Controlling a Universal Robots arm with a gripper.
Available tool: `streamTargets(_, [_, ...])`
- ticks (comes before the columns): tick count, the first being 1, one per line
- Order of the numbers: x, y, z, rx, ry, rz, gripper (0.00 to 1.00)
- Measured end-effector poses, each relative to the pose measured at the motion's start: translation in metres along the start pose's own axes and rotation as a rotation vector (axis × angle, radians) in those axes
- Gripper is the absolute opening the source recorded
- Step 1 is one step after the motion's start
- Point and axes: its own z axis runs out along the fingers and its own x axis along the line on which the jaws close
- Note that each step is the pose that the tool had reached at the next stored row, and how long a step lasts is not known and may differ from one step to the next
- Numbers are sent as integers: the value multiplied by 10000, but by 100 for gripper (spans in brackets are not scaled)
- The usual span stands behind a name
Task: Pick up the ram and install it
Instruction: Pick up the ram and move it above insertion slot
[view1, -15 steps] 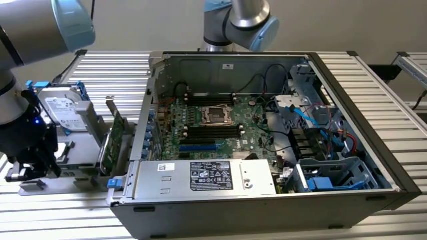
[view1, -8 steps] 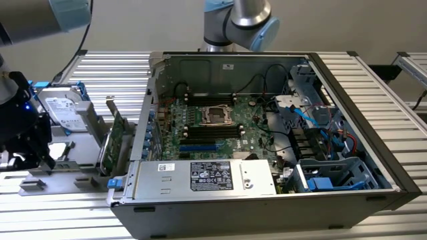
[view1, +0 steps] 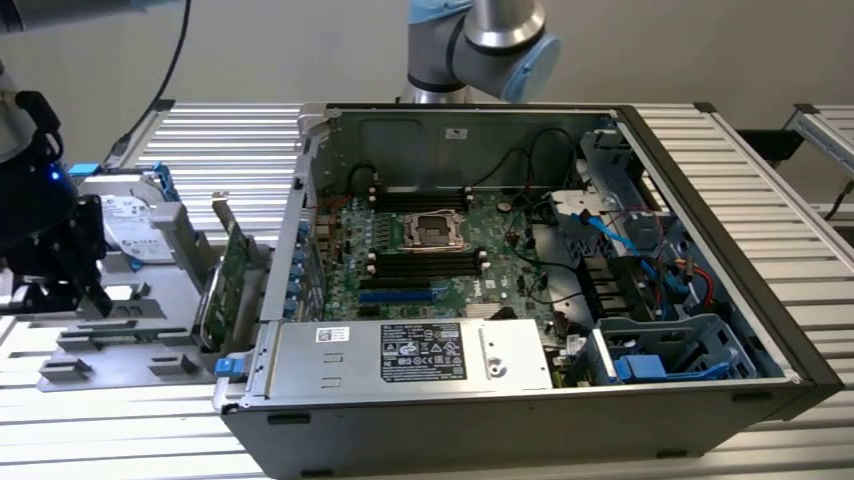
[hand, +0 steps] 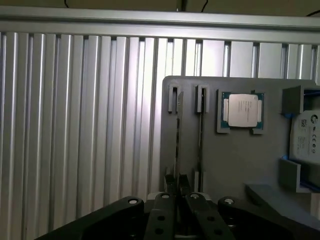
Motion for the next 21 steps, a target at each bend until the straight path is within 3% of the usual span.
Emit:
streamTargets(9, [12,-288,-422,-97,-5,-5,14])
streamTargets(21, [19,-747,-958,-249,-11,-10,14])
